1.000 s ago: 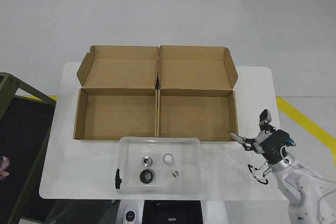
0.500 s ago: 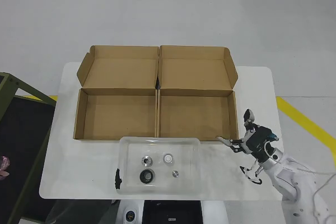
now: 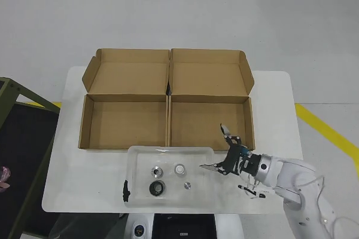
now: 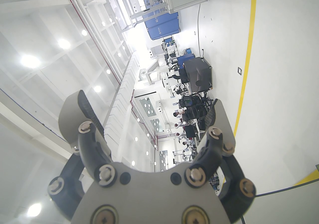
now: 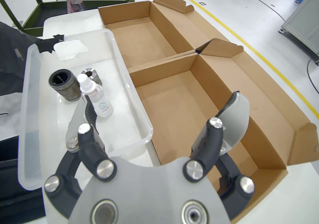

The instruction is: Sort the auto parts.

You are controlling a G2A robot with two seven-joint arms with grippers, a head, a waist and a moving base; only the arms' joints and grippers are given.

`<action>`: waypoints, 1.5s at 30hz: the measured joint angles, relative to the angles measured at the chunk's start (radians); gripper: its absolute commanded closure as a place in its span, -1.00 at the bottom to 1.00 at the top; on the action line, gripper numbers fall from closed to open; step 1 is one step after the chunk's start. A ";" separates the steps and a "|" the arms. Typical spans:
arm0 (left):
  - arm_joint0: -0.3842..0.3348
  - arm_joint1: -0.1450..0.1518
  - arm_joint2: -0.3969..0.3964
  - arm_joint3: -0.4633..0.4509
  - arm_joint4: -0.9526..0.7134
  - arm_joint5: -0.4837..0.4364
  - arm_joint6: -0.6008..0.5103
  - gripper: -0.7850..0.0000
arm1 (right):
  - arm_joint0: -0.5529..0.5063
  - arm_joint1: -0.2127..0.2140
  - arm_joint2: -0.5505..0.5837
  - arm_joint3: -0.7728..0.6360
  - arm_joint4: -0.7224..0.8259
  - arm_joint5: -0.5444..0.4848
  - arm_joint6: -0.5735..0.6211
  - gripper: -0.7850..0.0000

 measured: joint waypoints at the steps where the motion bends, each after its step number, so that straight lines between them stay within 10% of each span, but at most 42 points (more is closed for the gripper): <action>1: 0.000 0.000 0.000 0.000 0.000 0.000 0.000 -1.00 | 0.004 0.000 -0.013 -0.006 0.000 -0.003 0.012 -1.00; 45: 0.000 0.000 0.000 0.000 0.000 0.000 0.000 -1.00 | 0.192 0.007 -0.410 0.132 -0.048 0.002 0.249 -0.88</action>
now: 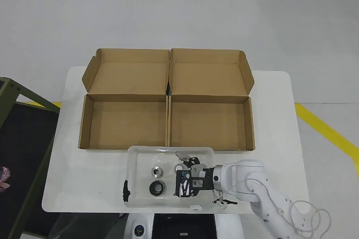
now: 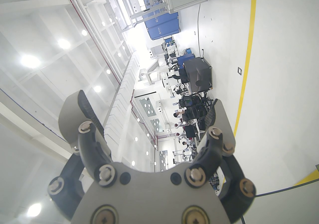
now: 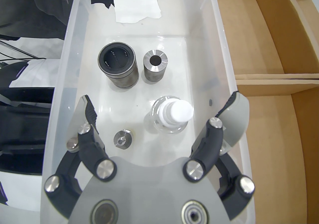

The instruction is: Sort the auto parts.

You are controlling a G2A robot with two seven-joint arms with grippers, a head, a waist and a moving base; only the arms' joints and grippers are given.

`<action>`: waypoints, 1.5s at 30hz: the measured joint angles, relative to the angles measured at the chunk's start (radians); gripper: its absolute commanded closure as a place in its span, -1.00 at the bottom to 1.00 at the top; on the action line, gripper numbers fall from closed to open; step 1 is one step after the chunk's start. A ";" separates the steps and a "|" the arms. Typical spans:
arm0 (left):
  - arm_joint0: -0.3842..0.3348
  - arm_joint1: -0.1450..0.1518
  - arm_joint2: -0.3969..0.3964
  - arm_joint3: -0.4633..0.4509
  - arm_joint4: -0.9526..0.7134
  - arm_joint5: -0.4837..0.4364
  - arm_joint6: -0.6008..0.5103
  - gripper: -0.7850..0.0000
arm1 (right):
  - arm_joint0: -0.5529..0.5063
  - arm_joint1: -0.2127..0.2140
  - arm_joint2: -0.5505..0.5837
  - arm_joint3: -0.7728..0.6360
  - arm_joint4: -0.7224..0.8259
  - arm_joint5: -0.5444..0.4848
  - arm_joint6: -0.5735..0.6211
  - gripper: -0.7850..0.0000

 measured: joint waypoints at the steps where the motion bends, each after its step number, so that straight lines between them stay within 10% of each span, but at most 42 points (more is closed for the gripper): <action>1: 0.000 0.000 0.000 0.000 0.000 0.000 0.000 -1.00 | 0.003 0.000 0.000 0.003 0.003 0.004 0.000 -0.83; 15: 0.000 0.000 0.000 0.000 0.000 0.000 0.000 -1.00 | 0.058 -0.001 -0.038 0.076 0.025 0.053 0.033 0.13; 21: 0.000 0.000 0.000 0.000 0.000 0.000 0.000 -1.00 | 0.062 0.003 -0.037 0.083 0.030 0.055 0.023 1.00; 45: 0.000 0.000 0.000 0.000 0.000 0.000 0.000 -1.00 | 0.057 0.033 0.047 -0.061 0.120 0.003 -0.118 1.00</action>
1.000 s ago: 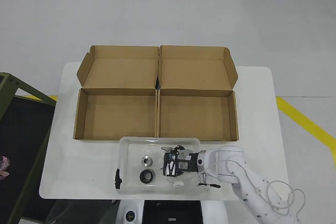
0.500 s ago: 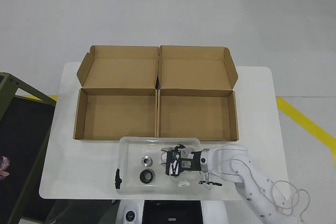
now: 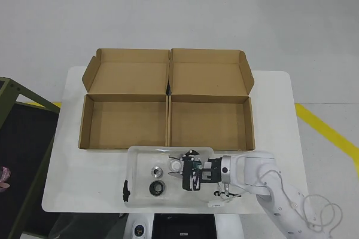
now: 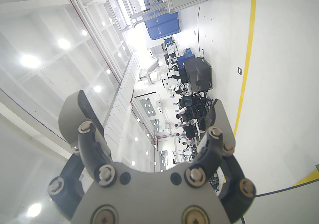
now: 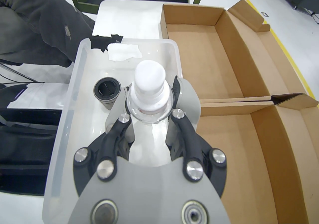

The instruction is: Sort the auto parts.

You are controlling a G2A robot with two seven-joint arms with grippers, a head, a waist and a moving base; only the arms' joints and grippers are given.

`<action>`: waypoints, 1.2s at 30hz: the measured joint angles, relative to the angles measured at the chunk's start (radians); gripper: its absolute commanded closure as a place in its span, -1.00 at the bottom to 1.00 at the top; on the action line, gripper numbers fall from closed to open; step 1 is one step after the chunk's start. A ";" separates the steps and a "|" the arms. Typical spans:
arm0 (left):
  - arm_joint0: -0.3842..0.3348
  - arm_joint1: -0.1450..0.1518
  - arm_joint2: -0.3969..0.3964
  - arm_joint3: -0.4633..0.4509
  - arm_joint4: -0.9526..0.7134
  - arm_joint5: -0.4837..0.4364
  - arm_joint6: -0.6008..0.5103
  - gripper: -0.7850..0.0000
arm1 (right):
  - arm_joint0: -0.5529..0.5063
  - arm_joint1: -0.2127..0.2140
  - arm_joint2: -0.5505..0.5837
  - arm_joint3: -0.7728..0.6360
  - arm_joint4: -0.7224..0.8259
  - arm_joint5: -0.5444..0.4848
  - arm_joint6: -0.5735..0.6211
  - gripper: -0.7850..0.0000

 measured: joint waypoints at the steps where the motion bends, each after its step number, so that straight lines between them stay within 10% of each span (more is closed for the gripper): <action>1: 0.000 0.000 0.000 0.000 0.000 0.000 0.000 -1.00 | 0.003 0.000 0.003 0.000 0.006 0.004 -0.009 1.00; 36: 0.000 0.000 0.000 0.000 0.000 0.000 0.000 -1.00 | 0.186 -0.002 0.061 0.190 0.156 0.111 -0.139 1.00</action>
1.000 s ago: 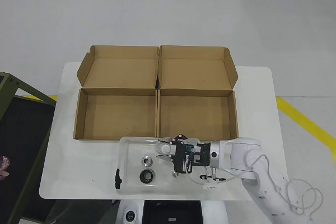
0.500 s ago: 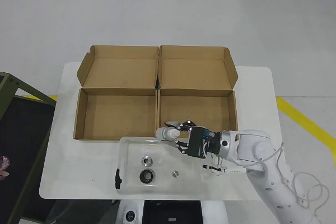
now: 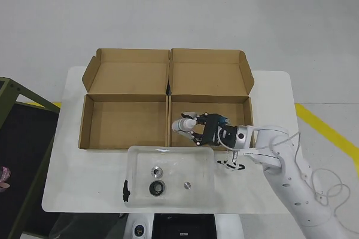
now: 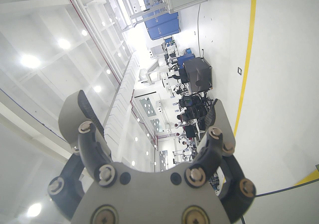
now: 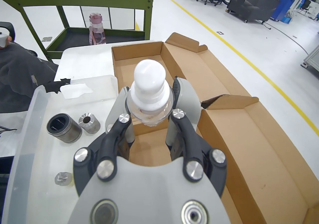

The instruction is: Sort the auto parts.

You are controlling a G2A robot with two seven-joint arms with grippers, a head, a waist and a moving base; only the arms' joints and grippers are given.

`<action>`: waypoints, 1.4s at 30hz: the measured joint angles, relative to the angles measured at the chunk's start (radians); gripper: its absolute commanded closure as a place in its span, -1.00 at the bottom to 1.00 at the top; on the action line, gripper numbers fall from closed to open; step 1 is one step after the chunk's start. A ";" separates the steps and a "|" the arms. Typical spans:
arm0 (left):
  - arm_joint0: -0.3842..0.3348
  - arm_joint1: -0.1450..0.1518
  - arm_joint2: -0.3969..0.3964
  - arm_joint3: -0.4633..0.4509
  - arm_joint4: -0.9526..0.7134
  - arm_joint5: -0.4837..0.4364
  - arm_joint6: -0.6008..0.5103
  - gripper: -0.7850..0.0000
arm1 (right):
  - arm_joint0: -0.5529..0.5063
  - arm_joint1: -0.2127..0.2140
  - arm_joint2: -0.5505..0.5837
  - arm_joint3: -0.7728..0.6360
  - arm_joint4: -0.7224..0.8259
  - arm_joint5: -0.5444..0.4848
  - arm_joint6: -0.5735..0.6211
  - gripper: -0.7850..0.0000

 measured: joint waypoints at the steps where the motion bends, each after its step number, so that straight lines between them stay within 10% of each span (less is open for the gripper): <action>1: 0.000 0.000 0.000 0.000 0.000 0.000 0.000 -1.00 | 0.010 -0.002 -0.005 0.017 0.004 0.006 0.001 1.00; 37: 0.000 0.000 0.000 0.000 0.000 0.000 0.000 -1.00 | 0.295 -0.090 -0.232 0.496 0.034 0.174 0.077 1.00; 42: 0.000 0.000 0.000 0.000 0.000 0.000 0.000 -1.00 | 0.309 -0.099 -0.246 0.540 0.033 0.179 0.062 0.07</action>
